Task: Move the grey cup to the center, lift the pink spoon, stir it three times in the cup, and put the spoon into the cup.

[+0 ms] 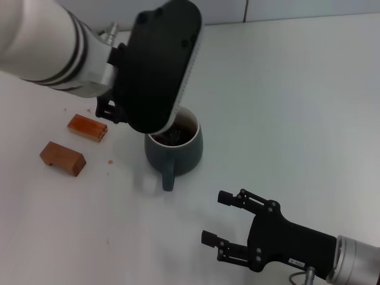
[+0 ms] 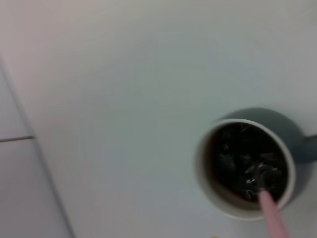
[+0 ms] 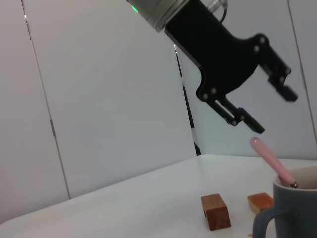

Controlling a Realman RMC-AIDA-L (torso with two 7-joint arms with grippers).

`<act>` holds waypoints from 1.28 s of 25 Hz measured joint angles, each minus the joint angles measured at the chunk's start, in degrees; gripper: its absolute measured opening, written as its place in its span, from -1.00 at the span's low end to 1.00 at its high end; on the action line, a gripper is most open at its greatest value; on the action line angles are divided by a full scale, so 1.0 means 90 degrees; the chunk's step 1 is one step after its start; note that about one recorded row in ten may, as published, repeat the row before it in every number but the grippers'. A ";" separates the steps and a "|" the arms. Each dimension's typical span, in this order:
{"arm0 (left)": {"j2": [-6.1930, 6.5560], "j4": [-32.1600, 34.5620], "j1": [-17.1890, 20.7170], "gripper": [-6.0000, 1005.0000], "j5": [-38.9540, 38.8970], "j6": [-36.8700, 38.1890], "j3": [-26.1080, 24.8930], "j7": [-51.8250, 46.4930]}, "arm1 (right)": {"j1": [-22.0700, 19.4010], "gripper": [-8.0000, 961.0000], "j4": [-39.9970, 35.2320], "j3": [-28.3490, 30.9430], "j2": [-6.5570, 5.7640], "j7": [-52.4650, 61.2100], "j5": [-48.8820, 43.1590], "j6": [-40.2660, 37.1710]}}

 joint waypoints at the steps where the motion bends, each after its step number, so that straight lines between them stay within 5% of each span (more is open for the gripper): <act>1: 0.0006 0.0209 0.0210 -0.08 -0.0030 -0.0261 -0.0060 0.0046 | 0.0000 0.72 -0.0006 0.0000 0.0000 0.0000 0.0000 -0.0019; 4: 0.0013 0.0706 0.0705 0.03 -0.0274 -0.1097 -0.0271 0.0202 | -0.0005 0.72 -0.0028 0.0000 0.0000 0.0002 -0.0001 -0.0056; 6: 0.0025 0.1062 0.1205 0.11 -0.0847 -0.1933 -0.0595 0.0391 | -0.0007 0.72 -0.0055 0.0005 0.0000 0.0003 -0.0001 -0.0076; 7: 0.0044 0.1278 0.1672 0.20 -0.1792 -0.2669 -0.1054 0.0662 | -0.0017 0.72 -0.0107 0.0018 0.0004 0.0005 -0.0002 -0.0115; 8: 0.0044 0.1278 0.1672 0.30 -0.1792 -0.2669 -0.1054 0.0662 | -0.0025 0.72 -0.0135 0.0022 0.0009 0.0005 -0.0001 -0.0137; 9: 0.0053 0.1361 0.2082 0.39 -0.3028 -0.3193 -0.1567 0.1112 | -0.0031 0.72 -0.0154 0.0028 0.0019 0.0005 -0.0001 -0.0162; 11: 0.0055 0.1349 0.2268 0.58 -0.3682 -0.3360 -0.1796 0.1397 | -0.0035 0.72 -0.0163 0.0032 0.0026 0.0005 -0.0001 -0.0183; 12: 0.0054 0.1148 0.2681 0.60 -0.5405 -0.3584 -0.2401 0.2276 | -0.0046 0.72 -0.0178 0.0037 0.0037 0.0007 -0.0001 -0.0221; 13: 0.0054 0.1148 0.2681 0.62 -0.5405 -0.3584 -0.2401 0.2276 | -0.0046 0.72 -0.0178 0.0037 0.0037 0.0007 -0.0001 -0.0221; 14: 0.0063 0.0821 0.2954 0.65 -0.6840 -0.3505 -0.2914 0.3018 | -0.0052 0.72 -0.0195 0.0042 0.0041 0.0011 0.0002 -0.0253; 16: 0.0067 0.0651 0.3048 0.69 -0.7501 -0.3378 -0.3140 0.3325 | -0.0051 0.72 -0.0212 0.0047 0.0041 0.0018 0.0009 -0.0276; 17: 0.0065 0.0123 0.3182 0.71 -0.8748 -0.2869 -0.3765 0.3820 | -0.0046 0.72 -0.0227 0.0049 0.0042 0.0032 0.0010 -0.0283; 20: 0.0056 -0.0552 0.3212 0.71 -0.9508 -0.2346 -0.4270 0.4183 | -0.0034 0.72 -0.0242 0.0050 0.0045 0.0060 0.0010 -0.0293; 22: 0.0050 -0.1683 0.3196 0.71 -1.0212 -0.1714 -0.4808 0.4710 | -0.0027 0.72 -0.0254 0.0050 0.0048 0.0077 0.0013 -0.0308; 31: 0.0021 -0.4785 0.3299 0.71 -1.0882 -0.0944 -0.4965 0.6909 | -0.0060 0.72 -0.0342 0.0060 0.0049 0.0077 0.0034 -0.0485; 32: 0.0029 -0.5561 0.3299 0.71 -1.0950 -0.0645 -0.4971 0.7250 | -0.0067 0.72 -0.0352 0.0060 0.0049 0.0076 0.0036 -0.0512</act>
